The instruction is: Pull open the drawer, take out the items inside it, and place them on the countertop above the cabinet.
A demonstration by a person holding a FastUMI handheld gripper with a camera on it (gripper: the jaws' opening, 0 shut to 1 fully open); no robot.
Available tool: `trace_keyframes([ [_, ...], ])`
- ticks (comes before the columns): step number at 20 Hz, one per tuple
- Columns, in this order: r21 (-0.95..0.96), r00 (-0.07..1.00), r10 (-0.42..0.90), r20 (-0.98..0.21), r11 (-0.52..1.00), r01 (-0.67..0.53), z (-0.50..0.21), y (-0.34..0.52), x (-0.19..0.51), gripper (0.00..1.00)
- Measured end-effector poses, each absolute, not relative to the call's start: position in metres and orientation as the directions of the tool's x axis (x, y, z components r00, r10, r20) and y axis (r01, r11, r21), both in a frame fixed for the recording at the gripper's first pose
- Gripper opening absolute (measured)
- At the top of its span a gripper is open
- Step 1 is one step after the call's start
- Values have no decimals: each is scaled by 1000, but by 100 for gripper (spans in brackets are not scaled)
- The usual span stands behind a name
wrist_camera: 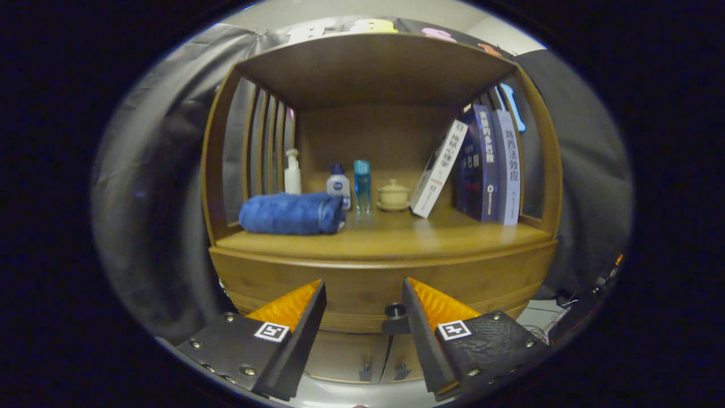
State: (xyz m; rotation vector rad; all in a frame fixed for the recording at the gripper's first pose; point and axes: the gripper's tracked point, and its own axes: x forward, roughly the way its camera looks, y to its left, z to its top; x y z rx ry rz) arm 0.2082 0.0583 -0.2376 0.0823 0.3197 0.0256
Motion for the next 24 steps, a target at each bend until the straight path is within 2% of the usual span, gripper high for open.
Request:
trace_keyframes([
  [11, 139, 918, -47, -393, 984, 110, -298, 21, 228, 80],
  [13, 138, 909, -11, -416, 988, 75, -302, 25, 236, 65],
  [16, 117, 916, 14, -401, 992, 36, -302, 30, 238, 53],
  [17, 120, 919, 6, -393, 992, 44, -301, 29, 237, 53],
  [20, 144, 914, -6, -406, 987, 70, -302, 29, 236, 38],
  [24, 104, 899, -43, -436, 990, 97, -303, 28, 233, 38],
])
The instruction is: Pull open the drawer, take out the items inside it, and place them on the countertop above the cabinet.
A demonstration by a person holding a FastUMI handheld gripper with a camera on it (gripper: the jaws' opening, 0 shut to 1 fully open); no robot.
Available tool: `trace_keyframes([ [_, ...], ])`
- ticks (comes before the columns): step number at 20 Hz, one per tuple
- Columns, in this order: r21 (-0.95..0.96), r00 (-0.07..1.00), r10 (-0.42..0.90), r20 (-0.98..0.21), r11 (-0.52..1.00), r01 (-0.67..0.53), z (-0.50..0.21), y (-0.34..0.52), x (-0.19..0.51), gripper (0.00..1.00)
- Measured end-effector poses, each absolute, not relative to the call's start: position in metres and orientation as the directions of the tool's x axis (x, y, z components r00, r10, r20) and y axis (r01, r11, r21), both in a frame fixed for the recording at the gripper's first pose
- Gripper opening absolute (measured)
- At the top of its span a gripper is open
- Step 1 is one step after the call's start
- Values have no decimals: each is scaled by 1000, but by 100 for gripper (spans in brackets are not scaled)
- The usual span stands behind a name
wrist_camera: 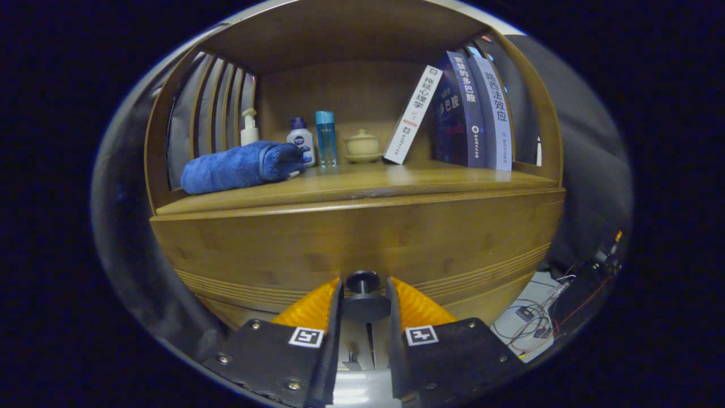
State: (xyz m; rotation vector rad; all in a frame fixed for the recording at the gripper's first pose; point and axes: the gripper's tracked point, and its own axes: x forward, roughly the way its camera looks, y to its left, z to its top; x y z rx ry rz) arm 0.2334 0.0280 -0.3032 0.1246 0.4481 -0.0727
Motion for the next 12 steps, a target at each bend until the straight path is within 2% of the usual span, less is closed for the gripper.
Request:
trace_keyframes([
  [1, 107, 895, -41, -444, 989, 98, -301, 29, 226, 38],
  [2, 113, 895, -42, -445, 988, 102, -303, 28, 229, 28],
  [12, 104, 878, -61, -475, 987, 125, -295, 27, 166, 28],
])
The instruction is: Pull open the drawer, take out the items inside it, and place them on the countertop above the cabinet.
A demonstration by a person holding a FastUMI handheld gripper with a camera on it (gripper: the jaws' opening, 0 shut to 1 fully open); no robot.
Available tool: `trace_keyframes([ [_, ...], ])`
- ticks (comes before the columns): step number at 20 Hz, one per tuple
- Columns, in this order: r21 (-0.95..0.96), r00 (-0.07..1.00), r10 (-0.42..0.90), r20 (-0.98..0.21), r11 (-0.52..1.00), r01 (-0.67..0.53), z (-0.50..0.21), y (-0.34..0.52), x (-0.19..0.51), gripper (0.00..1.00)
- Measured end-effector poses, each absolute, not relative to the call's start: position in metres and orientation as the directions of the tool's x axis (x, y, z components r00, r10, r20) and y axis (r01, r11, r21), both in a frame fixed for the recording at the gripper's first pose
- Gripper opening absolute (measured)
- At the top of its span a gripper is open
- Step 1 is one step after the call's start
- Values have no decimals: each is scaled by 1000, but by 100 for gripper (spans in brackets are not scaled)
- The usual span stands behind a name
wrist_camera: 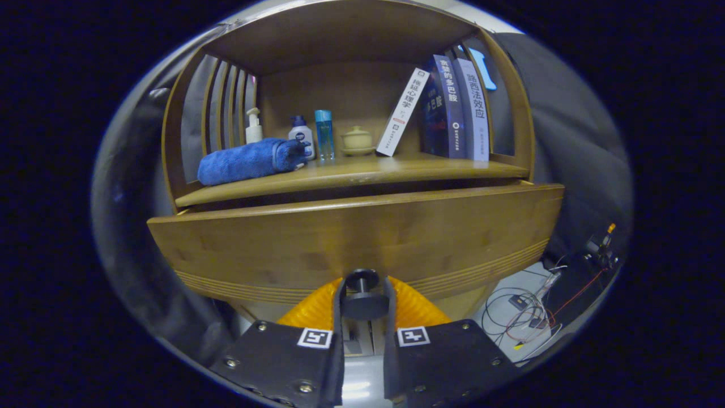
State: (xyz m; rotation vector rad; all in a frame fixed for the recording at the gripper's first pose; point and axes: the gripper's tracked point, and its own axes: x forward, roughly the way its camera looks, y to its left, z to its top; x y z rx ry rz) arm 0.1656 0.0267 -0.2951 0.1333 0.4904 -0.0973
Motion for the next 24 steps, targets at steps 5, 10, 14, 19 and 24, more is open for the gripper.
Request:
trace_keyframes([
  [5, 86, 864, -82, -496, 986, 143, -288, 24, 114, 28],
  [10, 92, 841, -76, -536, 985, 147, -291, 20, 78, 28],
  [14, 83, 846, -71, -529, 988, 134, -292, 22, 77, 28],
  [19, 192, 897, 0, -443, 977, 95, -269, 29, 78, 49],
  [24, 179, 951, -86, -295, 973, 144, -202, 13, 86, 70],
])
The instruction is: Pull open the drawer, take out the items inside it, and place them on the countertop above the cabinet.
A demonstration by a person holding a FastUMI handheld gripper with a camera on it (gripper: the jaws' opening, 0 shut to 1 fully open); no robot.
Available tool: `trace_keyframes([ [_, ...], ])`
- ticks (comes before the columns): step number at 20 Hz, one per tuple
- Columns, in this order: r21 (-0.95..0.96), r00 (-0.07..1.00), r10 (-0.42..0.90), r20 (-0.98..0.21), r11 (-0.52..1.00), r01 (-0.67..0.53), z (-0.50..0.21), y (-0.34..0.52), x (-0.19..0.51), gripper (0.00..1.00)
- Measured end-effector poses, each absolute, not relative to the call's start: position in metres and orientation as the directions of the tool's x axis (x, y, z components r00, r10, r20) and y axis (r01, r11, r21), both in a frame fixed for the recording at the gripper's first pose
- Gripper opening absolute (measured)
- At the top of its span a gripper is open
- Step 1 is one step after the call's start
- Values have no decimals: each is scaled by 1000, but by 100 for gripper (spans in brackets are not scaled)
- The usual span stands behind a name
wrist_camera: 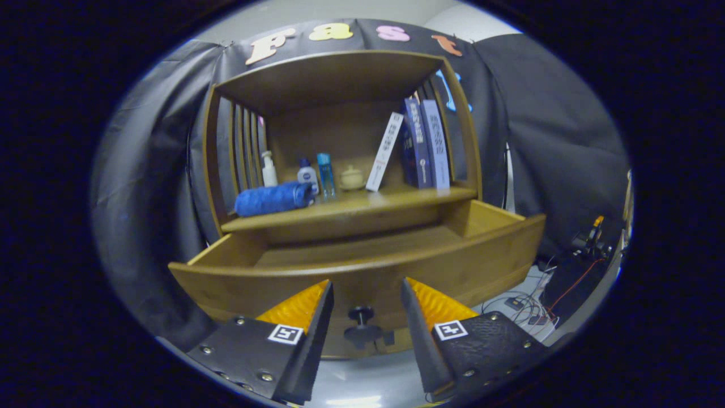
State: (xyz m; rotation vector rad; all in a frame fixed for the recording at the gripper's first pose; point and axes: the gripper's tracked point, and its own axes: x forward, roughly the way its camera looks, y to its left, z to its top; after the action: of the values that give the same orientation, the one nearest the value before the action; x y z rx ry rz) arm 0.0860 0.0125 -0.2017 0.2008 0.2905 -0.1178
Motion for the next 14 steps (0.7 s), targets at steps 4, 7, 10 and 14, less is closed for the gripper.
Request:
trace_keyframes([
  [4, 176, 981, -68, -180, 979, 100, -146, 29, 119, 69],
  [7, 150, 982, -77, -174, 983, 103, -125, 37, 154, 69],
  [10, 144, 982, -79, -172, 984, 105, -115, 44, 178, 70],
  [14, 211, 967, -134, -215, 961, 180, -122, 33, 196, 69],
])
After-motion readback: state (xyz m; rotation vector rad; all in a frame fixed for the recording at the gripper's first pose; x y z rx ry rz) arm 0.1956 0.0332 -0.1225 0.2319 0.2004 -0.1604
